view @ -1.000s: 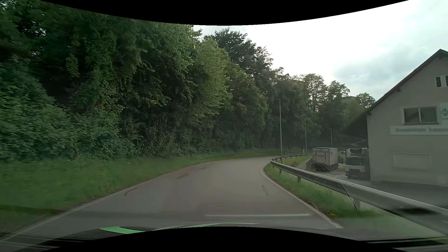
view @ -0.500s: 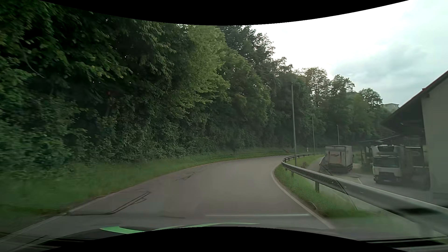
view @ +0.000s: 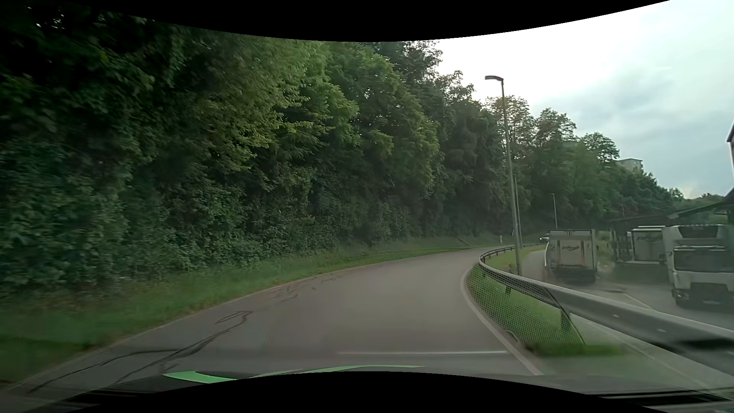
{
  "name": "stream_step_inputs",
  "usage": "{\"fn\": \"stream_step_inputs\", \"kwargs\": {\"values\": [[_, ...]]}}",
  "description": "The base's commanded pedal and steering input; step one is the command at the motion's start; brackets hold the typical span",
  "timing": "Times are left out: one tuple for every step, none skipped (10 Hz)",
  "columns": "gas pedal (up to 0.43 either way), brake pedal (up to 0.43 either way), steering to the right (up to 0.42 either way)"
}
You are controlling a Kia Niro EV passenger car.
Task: Follow the waypoints while adhering to traffic rules and regulations
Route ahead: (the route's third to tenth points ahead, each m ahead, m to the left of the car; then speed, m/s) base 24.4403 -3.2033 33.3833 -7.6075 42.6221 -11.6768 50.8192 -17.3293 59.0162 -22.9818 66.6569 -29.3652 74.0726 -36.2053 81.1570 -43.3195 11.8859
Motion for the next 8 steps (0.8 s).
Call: {"fn": "stream_step_inputs", "kwargs": {"values": [[0.11, 0.0, 0.059], [0.11, 0.0, 0.065], [0.11, 0.0, 0.068], [0.11, 0.0, 0.071], [0.098, 0.0, 0.072], [0.079, 0.0, 0.074], [0.067, 0.0, 0.074], [0.059, 0.0, 0.074]]}}
